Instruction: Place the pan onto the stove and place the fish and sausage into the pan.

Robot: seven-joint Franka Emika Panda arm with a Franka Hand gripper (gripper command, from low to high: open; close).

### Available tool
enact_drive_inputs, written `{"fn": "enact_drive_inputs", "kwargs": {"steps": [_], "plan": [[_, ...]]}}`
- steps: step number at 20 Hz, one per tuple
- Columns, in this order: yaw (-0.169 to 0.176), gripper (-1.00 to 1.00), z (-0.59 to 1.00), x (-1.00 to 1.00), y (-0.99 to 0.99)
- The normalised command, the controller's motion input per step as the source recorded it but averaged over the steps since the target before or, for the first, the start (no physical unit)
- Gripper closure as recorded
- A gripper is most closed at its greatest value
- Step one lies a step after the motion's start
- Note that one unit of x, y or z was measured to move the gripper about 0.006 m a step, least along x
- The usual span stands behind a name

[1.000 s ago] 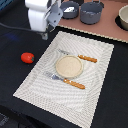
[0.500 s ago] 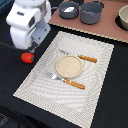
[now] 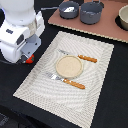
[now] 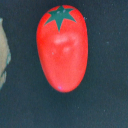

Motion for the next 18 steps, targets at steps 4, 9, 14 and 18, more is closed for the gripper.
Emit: {"fn": "enact_drive_inputs", "kwargs": {"steps": [4, 9, 14, 18], "plan": [[0.0, -1.0, -0.46, -0.52, 0.0], [0.002, -1.0, -0.44, -0.52, 0.0], [0.004, 1.0, -0.31, -0.4, 0.0], [0.0, 1.0, -0.04, -0.06, 0.13]]}}
